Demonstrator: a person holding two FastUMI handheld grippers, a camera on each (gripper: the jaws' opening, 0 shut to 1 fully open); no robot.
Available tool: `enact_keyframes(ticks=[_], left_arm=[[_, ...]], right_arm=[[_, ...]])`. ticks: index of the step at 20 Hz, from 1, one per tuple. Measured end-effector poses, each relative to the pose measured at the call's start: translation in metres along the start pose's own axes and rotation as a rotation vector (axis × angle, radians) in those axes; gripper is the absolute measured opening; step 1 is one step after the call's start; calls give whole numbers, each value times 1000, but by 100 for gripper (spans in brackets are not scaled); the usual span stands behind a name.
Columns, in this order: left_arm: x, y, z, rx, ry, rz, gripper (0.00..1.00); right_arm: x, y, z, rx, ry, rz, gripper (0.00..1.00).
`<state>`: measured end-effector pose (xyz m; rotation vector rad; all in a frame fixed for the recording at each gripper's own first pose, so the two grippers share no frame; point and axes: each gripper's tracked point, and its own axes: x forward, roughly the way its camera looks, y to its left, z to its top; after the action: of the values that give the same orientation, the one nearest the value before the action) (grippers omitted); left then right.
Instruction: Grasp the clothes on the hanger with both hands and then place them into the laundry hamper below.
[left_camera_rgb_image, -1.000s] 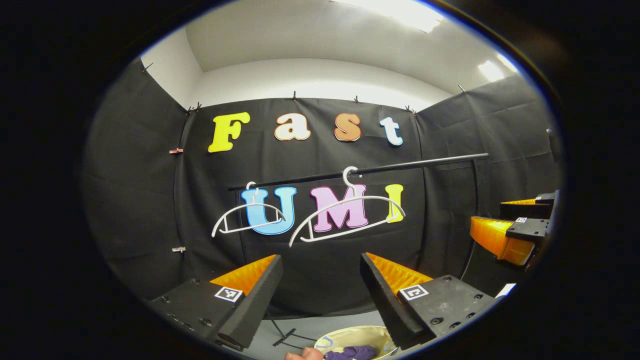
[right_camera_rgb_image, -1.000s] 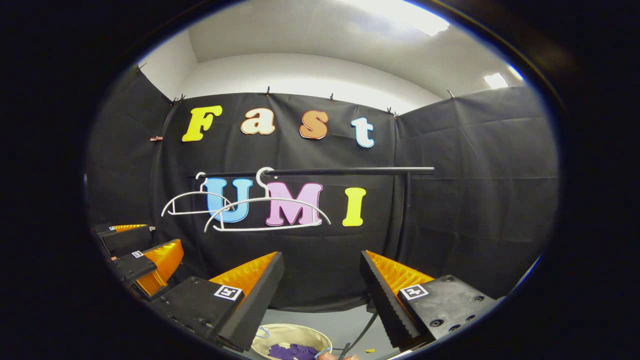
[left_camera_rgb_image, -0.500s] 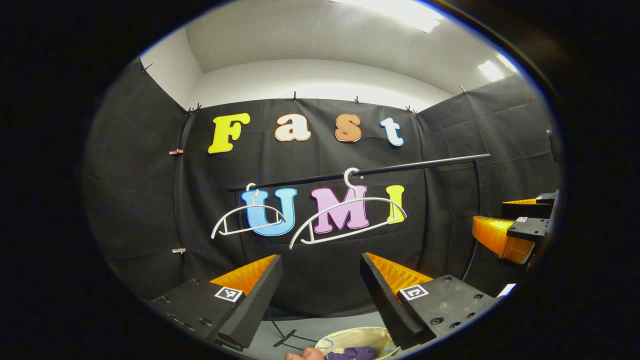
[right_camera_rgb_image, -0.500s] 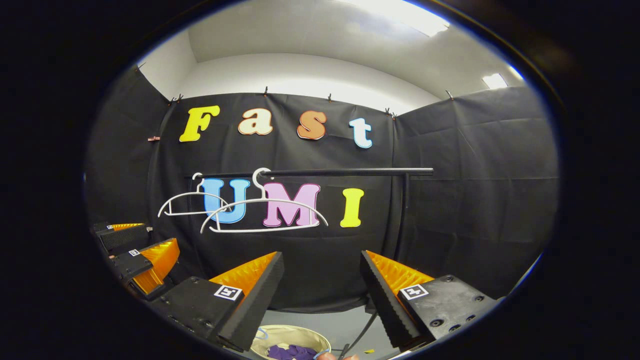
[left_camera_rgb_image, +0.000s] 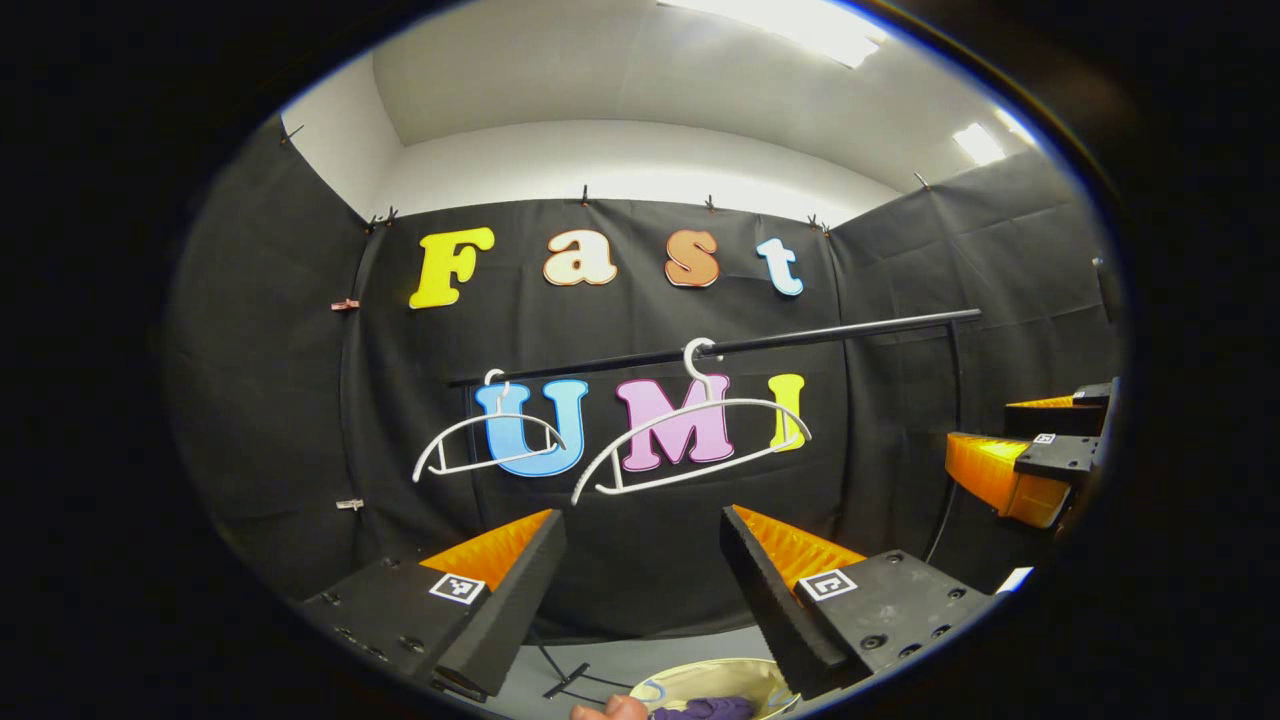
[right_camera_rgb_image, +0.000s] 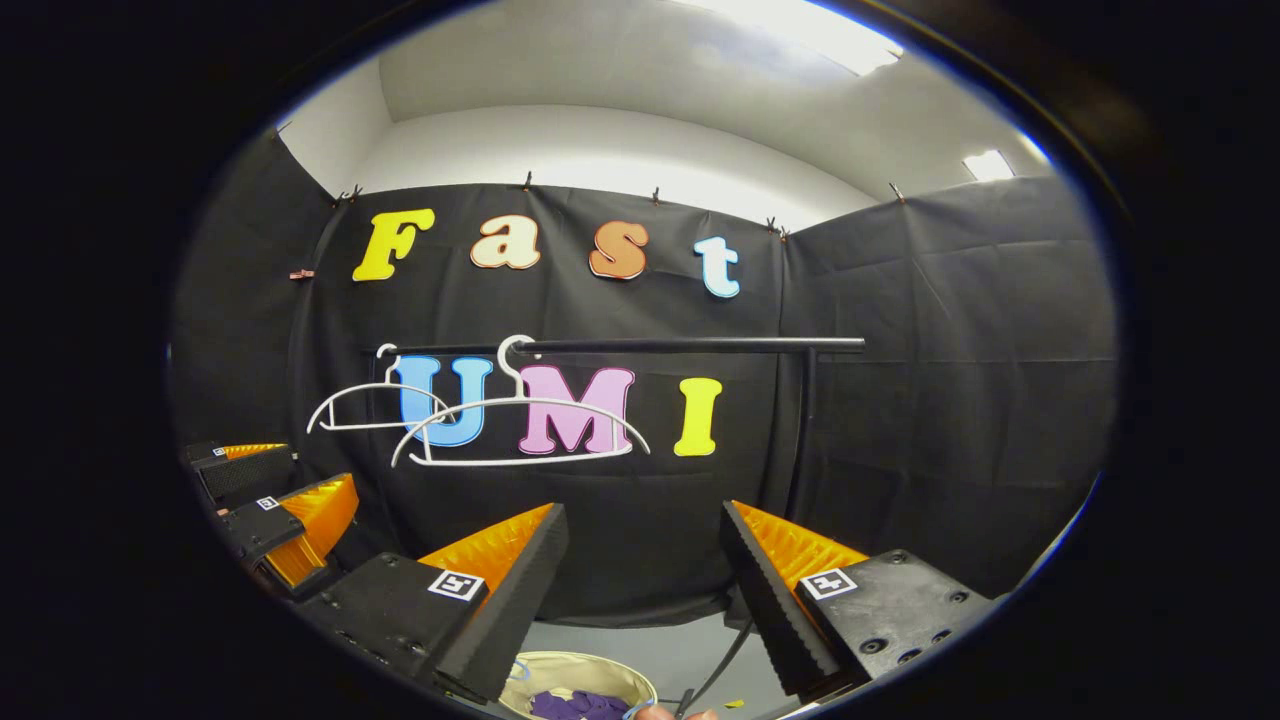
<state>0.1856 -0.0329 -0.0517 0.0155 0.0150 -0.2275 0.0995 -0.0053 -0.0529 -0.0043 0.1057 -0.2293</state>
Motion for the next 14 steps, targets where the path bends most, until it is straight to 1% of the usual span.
enact_keyframes(ticks=[1,7,9,11,14], left_arm=[[2,-1,0,-2,-3,-3,98],[7,0,-1,-2,-4,-3,98],[8,-1,-3,6,1,-6,98],[9,-4,-3,7,1,-11,98],[11,-9,-2,5,1,-17,98]], right_arm=[[0,-1,1,-7,-4,-2,99],[2,0,4,-16,-10,-8,99],[3,0,0,-14,-2,-9,97],[4,2,0,-10,2,-7,99],[5,3,3,-7,-7,-5,99]])
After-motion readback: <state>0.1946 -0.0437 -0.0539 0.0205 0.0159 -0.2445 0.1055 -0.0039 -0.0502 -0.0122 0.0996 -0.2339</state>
